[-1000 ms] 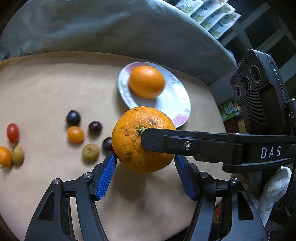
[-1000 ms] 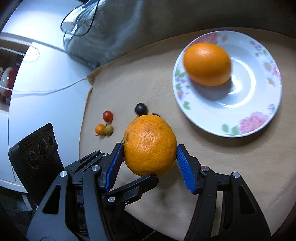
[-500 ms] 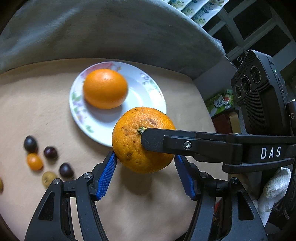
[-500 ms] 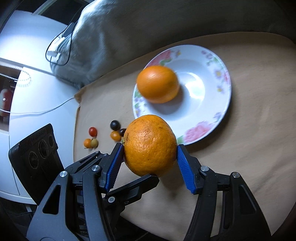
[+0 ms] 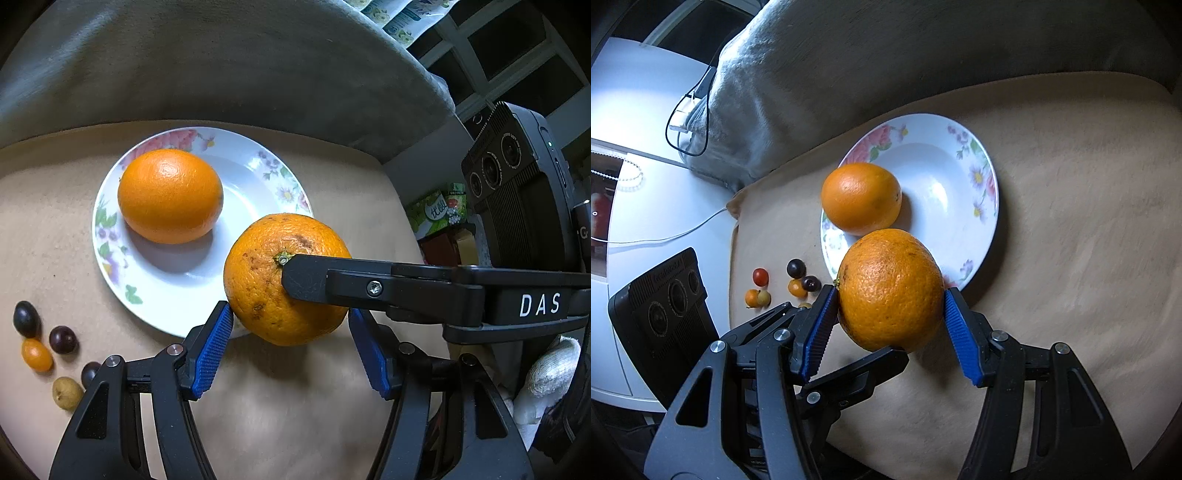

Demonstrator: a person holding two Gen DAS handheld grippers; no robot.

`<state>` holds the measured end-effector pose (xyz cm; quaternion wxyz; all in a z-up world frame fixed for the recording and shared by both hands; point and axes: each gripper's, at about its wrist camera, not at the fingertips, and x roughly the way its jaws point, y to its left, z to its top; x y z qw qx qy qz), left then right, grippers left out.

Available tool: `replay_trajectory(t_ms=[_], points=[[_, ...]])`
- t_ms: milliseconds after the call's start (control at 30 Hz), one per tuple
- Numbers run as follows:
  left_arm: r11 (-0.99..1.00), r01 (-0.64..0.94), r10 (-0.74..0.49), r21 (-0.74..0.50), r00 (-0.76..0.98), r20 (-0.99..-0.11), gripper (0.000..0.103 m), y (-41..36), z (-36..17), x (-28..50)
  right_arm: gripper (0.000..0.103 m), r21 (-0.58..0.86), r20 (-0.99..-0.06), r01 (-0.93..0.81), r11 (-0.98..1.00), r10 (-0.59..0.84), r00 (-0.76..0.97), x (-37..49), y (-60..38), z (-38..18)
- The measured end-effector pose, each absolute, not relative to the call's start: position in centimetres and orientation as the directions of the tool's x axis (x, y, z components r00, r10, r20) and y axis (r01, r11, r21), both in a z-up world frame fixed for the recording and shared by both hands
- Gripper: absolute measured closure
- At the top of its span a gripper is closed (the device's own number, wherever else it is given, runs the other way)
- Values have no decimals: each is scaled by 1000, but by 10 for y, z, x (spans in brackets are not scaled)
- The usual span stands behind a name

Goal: Organize fruits
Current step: 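Carry the mandarin with the left tool and release it onto the plate beside the orange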

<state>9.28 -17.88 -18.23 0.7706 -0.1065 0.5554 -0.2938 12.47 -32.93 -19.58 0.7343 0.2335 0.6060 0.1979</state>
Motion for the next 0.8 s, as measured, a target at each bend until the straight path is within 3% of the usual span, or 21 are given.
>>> replay_trajectory(t_ms=[800], points=[[812, 340, -566, -475, 260, -782, 45, -172, -163, 90, 41, 565, -781, 0, 825, 534, 323, 136, -357, -156]])
